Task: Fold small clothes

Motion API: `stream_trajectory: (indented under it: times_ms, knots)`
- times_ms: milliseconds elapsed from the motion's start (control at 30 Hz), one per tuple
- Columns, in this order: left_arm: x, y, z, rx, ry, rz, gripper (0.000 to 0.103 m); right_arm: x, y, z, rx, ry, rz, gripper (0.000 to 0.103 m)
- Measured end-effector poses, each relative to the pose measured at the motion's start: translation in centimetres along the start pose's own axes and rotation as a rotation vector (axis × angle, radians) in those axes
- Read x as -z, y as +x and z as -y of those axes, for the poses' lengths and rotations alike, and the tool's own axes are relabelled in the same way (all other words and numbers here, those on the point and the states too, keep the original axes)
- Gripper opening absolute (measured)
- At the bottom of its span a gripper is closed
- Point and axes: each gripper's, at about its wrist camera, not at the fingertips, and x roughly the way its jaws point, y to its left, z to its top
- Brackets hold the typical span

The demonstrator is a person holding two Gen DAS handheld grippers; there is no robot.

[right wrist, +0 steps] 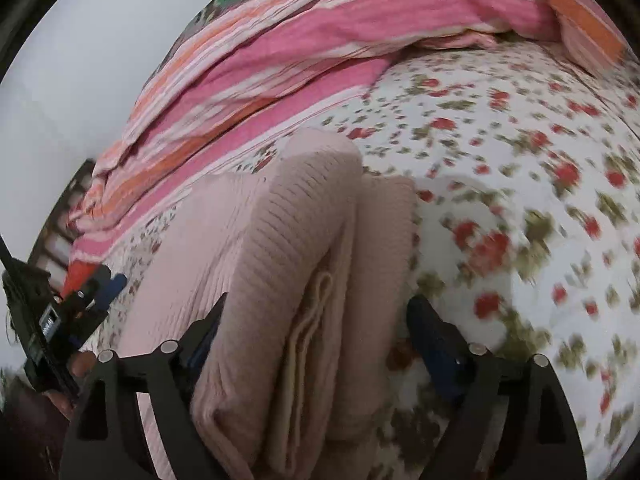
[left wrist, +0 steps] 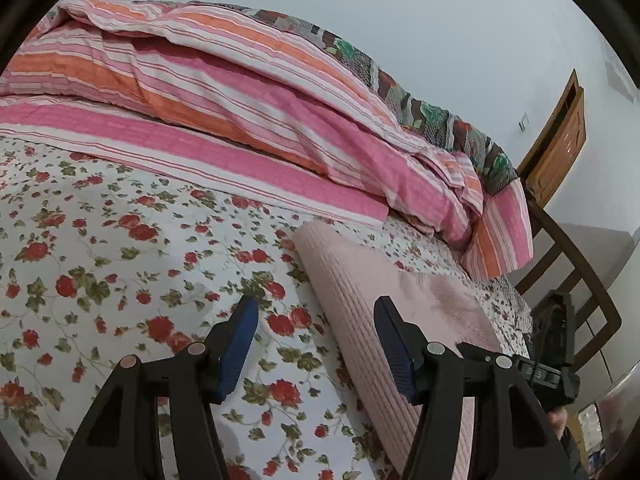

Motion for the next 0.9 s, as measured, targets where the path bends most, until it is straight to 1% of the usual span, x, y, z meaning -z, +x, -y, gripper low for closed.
stream_trajectory:
  times_ms: [100, 167, 233, 333, 400, 467, 567, 633, 667, 700, 767, 833, 900]
  knots:
    - [-0.1, -0.3, -0.4, -0.002, -0.008, 0.007, 0.058, -0.4, 0.4, 0.0, -0.025, 0.002, -0.019, 0.085]
    - [-0.2, -0.5, -0.6, -0.004, -0.011, 0.012, 0.058, -0.2, 0.4, -0.1, -0.060, 0.001, -0.030, 0.071]
    - [-0.3, -0.5, -0.8, -0.003, -0.023, 0.016, 0.058, -0.2, 0.2, 0.0, -0.119, 0.040, -0.049, 0.049]
    - [-0.3, -0.7, -1.0, 0.001, -0.032, 0.020, 0.058, -0.3, -0.8, 0.1, -0.159, 0.086, -0.032, 0.040]
    - [-0.4, -1.0, -1.0, 0.000, -0.028, 0.028, 0.058, -0.6, -2.2, -0.9, -0.154, 0.086, -0.002, 0.039]
    - [-0.4, -1.4, -1.1, -0.001, -0.027, 0.034, 0.058, -1.1, -4.0, -2.5, -0.152, 0.060, 0.051, 0.037]
    - [-0.5, -2.1, -1.4, -0.009, -0.032, 0.047, 0.058, -2.1, -7.2, -6.7, -0.086, -0.040, 0.146, 0.037]
    - [-0.8, -2.7, -1.8, -0.015, -0.043, 0.063, 0.058, -2.6, -8.2, -9.3, -0.035, -0.097, 0.186, 0.036]
    - [-1.0, -3.0, -2.0, -0.017, -0.051, 0.068, 0.058, -2.8, -8.6, -10.6, -0.011, -0.118, 0.202, 0.036]
    - [-1.2, -3.4, -2.5, -0.020, -0.065, 0.079, 0.058, -3.1, -8.7, -12.3, 0.039, -0.149, 0.219, 0.036]
    - [-1.4, -4.1, -3.1, -0.033, -0.081, 0.093, 0.058, -3.5, -8.4, -14.4, 0.111, -0.171, 0.237, 0.036]
    - [-1.8, -4.8, -3.9, -0.044, -0.099, 0.112, 0.058, -3.9, -7.9, -15.7, 0.135, -0.171, 0.243, 0.036]
    - [-2.0, -5.5, -4.7, -0.049, -0.117, 0.124, 0.058, -4.1, -7.2, -16.8, 0.123, -0.161, 0.237, 0.036]
